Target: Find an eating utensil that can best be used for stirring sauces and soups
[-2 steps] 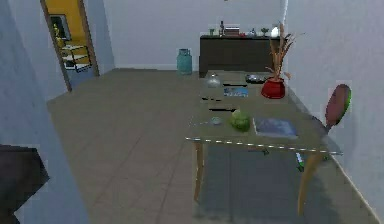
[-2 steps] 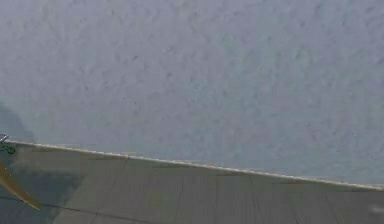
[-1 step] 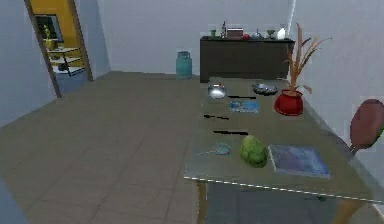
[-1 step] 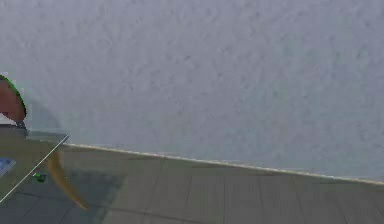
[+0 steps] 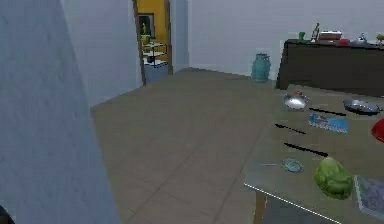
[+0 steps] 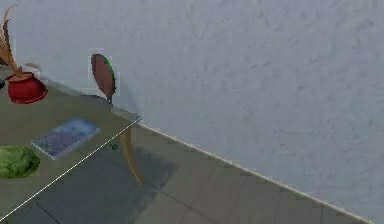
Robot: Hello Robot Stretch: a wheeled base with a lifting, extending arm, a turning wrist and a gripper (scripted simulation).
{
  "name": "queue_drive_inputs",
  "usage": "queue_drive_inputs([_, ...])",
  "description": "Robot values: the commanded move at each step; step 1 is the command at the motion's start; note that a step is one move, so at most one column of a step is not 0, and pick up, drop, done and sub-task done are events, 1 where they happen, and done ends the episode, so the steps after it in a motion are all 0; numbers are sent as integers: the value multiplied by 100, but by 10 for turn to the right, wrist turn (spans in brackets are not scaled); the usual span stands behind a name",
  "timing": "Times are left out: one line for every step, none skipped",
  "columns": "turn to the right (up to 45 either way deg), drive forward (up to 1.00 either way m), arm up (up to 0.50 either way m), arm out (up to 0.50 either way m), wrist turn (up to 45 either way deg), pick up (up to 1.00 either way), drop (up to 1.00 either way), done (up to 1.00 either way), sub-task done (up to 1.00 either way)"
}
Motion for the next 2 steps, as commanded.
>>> queue_drive_inputs([0, 85, 0, 0, 0, 0, 0, 0, 0])
queue_drive_inputs([300, 0, 0, 0, 0, 0, 0, 0, 0])
